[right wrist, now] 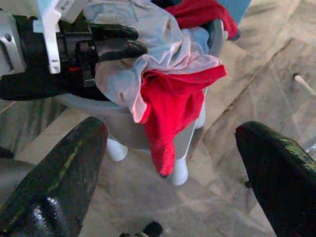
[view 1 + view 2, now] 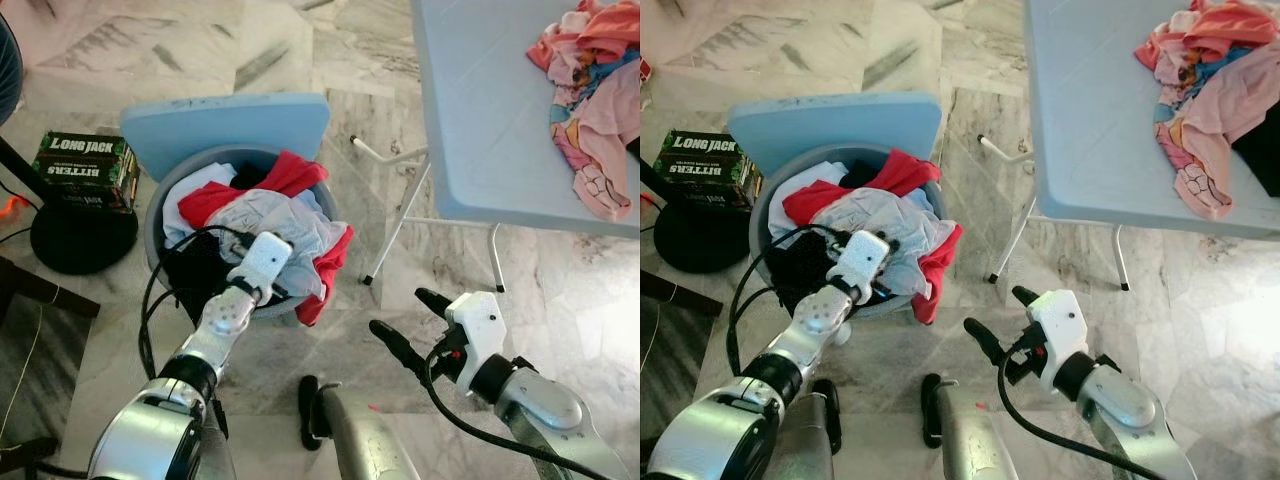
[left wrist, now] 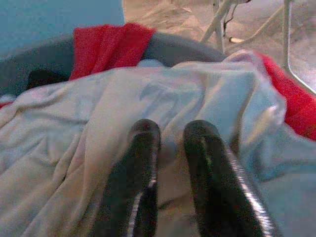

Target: Hang hanger

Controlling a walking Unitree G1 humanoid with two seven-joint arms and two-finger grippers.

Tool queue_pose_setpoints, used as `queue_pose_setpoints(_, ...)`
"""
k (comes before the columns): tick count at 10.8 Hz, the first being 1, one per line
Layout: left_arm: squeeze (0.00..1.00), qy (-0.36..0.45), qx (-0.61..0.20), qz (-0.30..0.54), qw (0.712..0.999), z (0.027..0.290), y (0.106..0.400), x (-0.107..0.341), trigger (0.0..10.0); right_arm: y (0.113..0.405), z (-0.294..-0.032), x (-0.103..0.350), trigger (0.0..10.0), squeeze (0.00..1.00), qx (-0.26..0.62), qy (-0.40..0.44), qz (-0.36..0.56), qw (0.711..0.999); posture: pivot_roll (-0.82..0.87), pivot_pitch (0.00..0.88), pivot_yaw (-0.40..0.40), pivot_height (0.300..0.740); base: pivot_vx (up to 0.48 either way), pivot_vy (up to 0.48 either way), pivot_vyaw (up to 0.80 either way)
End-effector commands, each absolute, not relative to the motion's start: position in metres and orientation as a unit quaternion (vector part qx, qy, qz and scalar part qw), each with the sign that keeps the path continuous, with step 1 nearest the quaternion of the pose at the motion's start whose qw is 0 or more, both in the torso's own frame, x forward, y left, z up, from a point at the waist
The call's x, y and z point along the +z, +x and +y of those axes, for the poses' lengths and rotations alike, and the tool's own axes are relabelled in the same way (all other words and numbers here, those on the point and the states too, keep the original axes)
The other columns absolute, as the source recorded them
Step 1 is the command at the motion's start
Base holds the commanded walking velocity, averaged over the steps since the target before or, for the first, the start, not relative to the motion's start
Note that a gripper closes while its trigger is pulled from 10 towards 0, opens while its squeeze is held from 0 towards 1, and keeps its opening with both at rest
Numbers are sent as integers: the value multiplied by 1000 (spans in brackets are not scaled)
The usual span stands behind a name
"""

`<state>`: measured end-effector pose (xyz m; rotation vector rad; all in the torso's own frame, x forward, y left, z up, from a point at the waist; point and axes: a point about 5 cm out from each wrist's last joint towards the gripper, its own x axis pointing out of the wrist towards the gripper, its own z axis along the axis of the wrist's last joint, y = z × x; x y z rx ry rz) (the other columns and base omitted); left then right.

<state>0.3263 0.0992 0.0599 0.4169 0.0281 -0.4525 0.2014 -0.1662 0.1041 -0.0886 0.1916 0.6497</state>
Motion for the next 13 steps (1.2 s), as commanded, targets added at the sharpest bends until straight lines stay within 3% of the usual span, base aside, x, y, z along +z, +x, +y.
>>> queue_pose_setpoints(1, 1000, 213, -255, 3, 943, 84, 320, 57, 10000, 199, -170, 105, 10000, 0, 314, -55, 93, 943, -219, 316, -183, 740, 0, 0, 0)
queue_pose_setpoints(4, 1000, 197, -240, -56, 949, 80, 321, 71, 10000, 203, -169, 107, 10000, 0, 306, -62, 78, 947, -210, 316, -178, 740, 0, 0, 0)
queue_pose_setpoints(9, 1000, 191, -302, 42, 933, 73, 310, 44, 10000, 209, -169, 108, 10000, 0, 298, -73, 64, 950, -212, 310, -171, 740, 0, 0, 0)
queue_pose_setpoints(10, 0, 166, -310, 67, 934, 71, 309, 40, 6941, 210, -169, 108, 10000, 0, 299, -74, 65, 949, -212, 308, -171, 740, 0, 0, 0)
queue_pose_setpoints(11, 0, 152, -301, 83, 938, 72, 310, 38, 0, 209, -168, 107, 10000, 0, 301, -75, 66, 948, -210, 307, -171, 740, 0, 0, 0)
queue_pose_setpoints(13, 0, 170, -280, 107, 939, 79, 311, 33, 0, 208, -167, 104, 10000, 0, 306, -82, 72, 946, -208, 305, -171, 740, 0, 0, 0)
